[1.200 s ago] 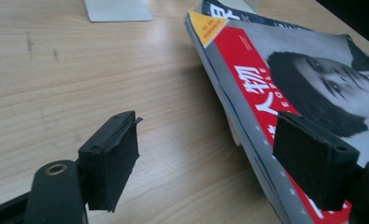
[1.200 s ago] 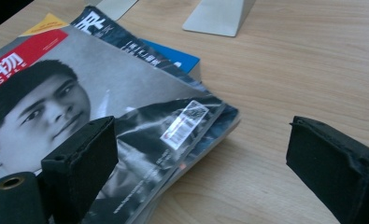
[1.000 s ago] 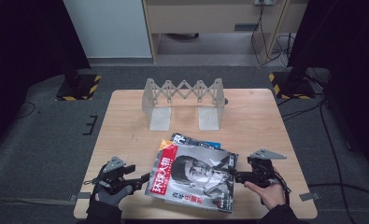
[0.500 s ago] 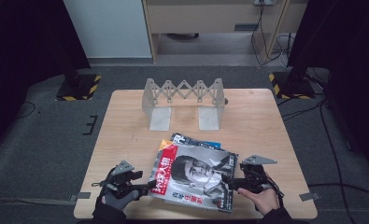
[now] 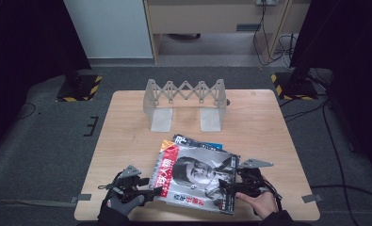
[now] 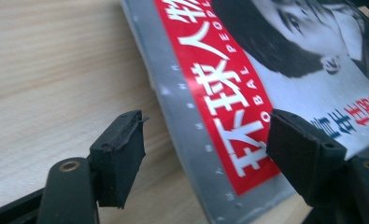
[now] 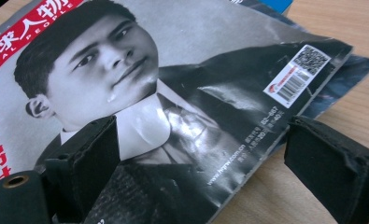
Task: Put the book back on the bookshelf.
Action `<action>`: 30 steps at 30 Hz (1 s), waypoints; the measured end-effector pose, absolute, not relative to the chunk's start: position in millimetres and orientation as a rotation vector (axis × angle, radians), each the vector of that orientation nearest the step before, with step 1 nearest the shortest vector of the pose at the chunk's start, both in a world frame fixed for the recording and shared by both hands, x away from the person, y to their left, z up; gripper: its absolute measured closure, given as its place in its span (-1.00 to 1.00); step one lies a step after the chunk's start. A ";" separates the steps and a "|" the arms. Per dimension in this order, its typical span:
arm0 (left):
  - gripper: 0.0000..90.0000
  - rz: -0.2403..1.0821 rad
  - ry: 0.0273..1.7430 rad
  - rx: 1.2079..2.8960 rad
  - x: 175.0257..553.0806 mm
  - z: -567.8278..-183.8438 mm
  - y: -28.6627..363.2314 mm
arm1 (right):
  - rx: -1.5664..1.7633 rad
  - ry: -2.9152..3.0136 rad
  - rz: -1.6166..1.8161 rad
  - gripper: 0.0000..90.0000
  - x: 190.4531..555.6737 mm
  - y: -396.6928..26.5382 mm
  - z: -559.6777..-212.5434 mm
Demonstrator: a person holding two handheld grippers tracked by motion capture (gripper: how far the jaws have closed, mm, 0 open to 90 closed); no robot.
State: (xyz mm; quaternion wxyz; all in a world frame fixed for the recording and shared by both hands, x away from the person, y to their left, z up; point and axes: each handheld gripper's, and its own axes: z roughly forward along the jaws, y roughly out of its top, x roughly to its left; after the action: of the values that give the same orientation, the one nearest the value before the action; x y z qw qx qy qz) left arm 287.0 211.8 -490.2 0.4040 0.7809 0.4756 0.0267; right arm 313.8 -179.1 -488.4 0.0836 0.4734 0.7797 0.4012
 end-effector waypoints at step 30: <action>0.31 0.014 1.171 1.806 292.6 -479.3 221.2 | 1.449 2.348 1.161 -0.78 315.5 -176.5 -489.3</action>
State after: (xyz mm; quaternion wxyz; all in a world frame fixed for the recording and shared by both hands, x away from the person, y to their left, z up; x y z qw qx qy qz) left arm 292.6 221.2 -479.3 0.4747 0.7384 0.4790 0.0056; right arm 315.5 -176.5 -489.3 0.0742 0.4828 0.7822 0.3867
